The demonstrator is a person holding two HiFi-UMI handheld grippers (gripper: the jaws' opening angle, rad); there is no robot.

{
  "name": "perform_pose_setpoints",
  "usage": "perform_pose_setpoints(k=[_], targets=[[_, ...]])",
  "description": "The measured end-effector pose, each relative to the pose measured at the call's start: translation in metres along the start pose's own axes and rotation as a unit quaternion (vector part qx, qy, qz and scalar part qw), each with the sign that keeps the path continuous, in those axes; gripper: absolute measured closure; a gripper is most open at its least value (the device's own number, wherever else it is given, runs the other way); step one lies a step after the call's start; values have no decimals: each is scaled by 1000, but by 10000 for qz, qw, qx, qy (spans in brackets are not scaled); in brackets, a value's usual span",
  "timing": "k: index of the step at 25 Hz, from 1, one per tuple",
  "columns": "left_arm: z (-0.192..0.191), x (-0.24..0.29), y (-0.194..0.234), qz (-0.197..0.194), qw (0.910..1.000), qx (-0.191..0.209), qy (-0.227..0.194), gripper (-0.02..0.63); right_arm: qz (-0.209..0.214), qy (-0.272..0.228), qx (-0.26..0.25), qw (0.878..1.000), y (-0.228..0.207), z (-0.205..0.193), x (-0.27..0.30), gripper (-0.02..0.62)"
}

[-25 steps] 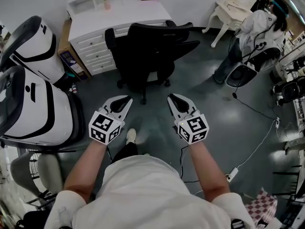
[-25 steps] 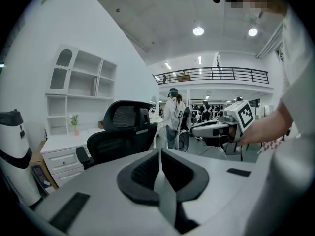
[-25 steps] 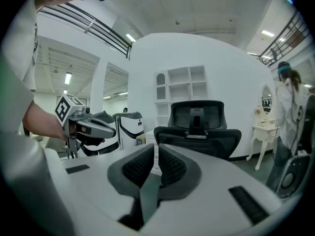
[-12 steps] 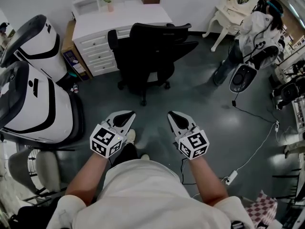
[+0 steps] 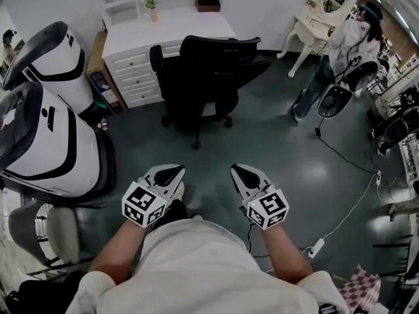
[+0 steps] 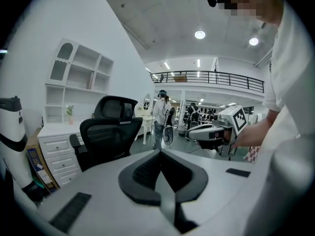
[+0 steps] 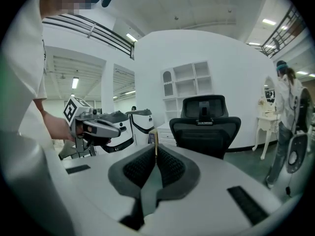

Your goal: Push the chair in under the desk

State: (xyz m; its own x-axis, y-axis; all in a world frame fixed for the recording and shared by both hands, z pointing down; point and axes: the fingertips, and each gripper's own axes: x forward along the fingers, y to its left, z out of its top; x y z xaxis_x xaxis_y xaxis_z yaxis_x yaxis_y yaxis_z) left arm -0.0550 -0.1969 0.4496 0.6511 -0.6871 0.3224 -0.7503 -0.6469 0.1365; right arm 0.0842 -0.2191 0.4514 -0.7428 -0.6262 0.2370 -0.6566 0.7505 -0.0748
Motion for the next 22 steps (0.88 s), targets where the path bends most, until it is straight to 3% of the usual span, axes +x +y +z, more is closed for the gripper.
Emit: perform_pose_setpoints(k=[22], targets=[[-26, -21, -25, -80, 9999, -46, 101, 609, -58, 44, 211, 9998, 20, -24, -35, 591]])
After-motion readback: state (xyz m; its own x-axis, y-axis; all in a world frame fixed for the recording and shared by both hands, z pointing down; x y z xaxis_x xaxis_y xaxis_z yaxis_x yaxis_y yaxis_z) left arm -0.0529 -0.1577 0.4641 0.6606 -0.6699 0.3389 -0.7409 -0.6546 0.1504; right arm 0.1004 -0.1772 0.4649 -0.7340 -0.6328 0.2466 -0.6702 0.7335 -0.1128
